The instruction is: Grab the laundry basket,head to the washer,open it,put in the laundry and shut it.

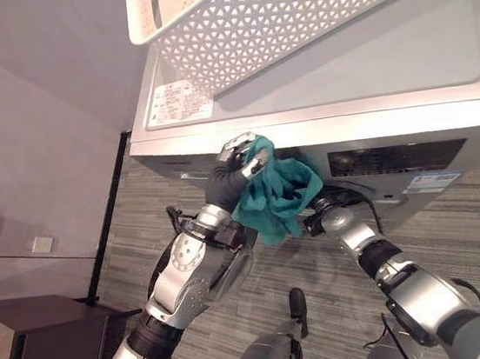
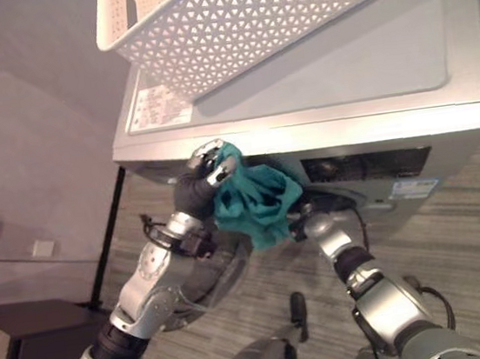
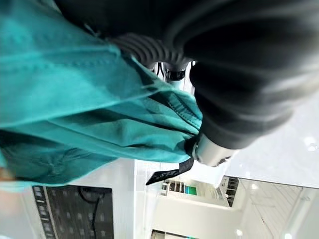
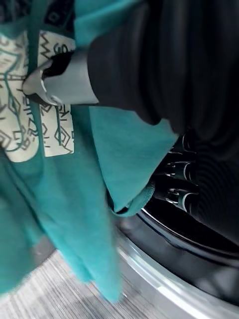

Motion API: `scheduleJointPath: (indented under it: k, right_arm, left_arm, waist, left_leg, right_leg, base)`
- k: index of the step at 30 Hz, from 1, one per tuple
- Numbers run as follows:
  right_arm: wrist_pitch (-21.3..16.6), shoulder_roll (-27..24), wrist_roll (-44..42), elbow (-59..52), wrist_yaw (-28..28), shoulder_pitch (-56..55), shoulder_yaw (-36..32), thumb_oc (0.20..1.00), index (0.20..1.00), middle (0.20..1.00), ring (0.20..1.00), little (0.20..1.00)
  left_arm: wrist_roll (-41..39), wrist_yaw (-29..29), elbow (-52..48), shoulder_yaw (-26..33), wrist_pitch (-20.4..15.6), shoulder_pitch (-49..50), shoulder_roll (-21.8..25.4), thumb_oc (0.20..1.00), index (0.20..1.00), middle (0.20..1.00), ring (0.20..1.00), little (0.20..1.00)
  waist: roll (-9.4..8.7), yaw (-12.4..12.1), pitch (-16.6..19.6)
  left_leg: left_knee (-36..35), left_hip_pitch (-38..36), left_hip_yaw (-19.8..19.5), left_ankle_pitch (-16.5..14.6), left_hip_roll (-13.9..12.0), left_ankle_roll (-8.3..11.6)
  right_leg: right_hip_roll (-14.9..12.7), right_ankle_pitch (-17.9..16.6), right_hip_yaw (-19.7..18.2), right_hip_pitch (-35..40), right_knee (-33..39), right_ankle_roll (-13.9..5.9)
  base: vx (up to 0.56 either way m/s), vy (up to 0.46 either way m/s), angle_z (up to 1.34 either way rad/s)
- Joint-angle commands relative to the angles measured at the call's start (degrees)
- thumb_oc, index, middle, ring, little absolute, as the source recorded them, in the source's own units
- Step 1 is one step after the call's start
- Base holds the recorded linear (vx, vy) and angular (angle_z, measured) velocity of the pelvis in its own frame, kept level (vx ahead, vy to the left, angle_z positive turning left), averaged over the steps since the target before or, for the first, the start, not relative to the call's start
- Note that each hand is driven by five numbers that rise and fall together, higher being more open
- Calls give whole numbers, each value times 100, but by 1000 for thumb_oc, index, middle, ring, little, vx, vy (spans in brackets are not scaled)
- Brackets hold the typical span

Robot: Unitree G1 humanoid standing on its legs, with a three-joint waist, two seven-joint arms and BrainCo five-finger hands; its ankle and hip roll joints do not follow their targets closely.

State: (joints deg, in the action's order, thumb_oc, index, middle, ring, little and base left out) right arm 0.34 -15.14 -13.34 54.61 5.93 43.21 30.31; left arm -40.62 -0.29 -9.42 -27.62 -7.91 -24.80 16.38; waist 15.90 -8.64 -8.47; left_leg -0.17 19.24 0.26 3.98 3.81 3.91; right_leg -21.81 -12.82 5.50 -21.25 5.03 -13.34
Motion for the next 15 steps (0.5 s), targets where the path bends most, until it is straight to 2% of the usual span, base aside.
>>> scheduleJointPath:
  k: [1,5,8,15]
  right_arm:
    - [-489,436,-550,-338,-362,774,193,1000,1000,1000,1000,1000]
    - [-593,585,-905,-639,-427,827,257,1000,1000,1000,1000,1000]
    - [-826,961,-1409,-1083,-491,986,306,1000,1000,1000,1000,1000]
    - [-1055,1097,-2116,-1862,-876,722,342,1000,1000,1000,1000,1000]
  left_arm:
    - [-209,-28,-249,-86,-605,-268,-90,200,200,200,200,200]
    - [-213,-9,-197,-163,-600,-376,-165,200,200,200,200,200]
    - [-194,84,-38,-227,-632,-553,-280,200,200,200,200,200]
    - [-183,-8,49,-267,-593,-443,-310,200,200,200,200,200]
  waist:
    - [-153,-106,149]
    - [-189,-111,132]
    - [-245,-141,100]
    - [-414,-98,96]
  left_leg:
    - [913,613,-76,-643,150,104]
    - [893,619,-111,-633,157,109]
    - [925,592,-143,-663,120,109]
    - [919,451,-186,-732,66,96]
  right_leg:
    - [-202,433,-65,-276,-167,150]
    - [-196,435,-32,-249,-158,142]
    - [-177,475,21,-134,-145,138]
    - [-139,540,96,66,-170,123]
  base:
    - [-3,-26,4]
    - [10,-18,10]
    - [31,-50,5]
    - [19,-23,3]
